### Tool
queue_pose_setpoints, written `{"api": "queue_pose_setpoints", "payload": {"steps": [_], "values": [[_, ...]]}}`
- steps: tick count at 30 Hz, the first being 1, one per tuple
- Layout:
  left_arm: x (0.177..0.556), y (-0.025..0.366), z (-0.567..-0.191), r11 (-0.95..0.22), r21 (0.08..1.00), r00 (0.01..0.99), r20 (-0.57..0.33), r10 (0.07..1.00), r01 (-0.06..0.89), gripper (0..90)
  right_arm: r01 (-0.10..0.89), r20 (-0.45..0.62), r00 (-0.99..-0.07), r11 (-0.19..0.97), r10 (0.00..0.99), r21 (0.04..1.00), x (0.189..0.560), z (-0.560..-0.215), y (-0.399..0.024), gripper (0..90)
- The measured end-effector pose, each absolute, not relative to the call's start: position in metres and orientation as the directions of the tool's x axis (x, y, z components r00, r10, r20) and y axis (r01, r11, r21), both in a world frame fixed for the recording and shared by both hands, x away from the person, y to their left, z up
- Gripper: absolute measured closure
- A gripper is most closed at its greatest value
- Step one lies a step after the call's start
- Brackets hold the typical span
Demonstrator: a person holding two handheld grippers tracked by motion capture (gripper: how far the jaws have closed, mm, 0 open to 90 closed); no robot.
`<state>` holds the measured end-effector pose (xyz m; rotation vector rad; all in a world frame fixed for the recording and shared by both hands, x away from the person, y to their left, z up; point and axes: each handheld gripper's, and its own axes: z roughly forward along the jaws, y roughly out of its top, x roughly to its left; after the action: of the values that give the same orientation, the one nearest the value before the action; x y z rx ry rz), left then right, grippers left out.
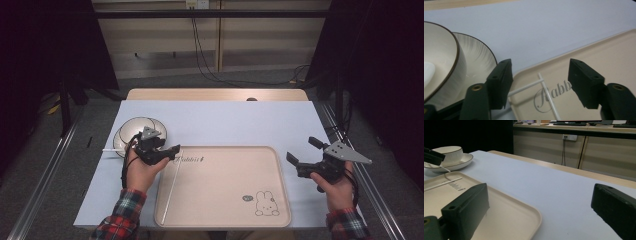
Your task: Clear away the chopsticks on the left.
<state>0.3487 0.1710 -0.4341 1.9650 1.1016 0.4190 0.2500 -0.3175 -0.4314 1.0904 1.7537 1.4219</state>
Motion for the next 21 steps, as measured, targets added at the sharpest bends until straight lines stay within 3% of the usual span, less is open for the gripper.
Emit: {"api": "queue_pose_setpoints", "payload": {"steps": [8, 21], "values": [[0.361, 0.177, -0.432, -0.418, 0.731, 0.628, -0.018, 0.778, 0.539, 29.4, 0.215, 0.029, -0.457, 0.079, 0.889, 0.974, 0.25, -0.431, -0.317, 0.8], [0.37, 0.177, -0.431, -0.517, 0.71, 0.708, 0.036, 0.705, 0.478, 22.7, 0.214, 0.026, -0.461, 0.083, 0.887, 0.973, 0.25, -0.432, -0.317, 0.8]]}}
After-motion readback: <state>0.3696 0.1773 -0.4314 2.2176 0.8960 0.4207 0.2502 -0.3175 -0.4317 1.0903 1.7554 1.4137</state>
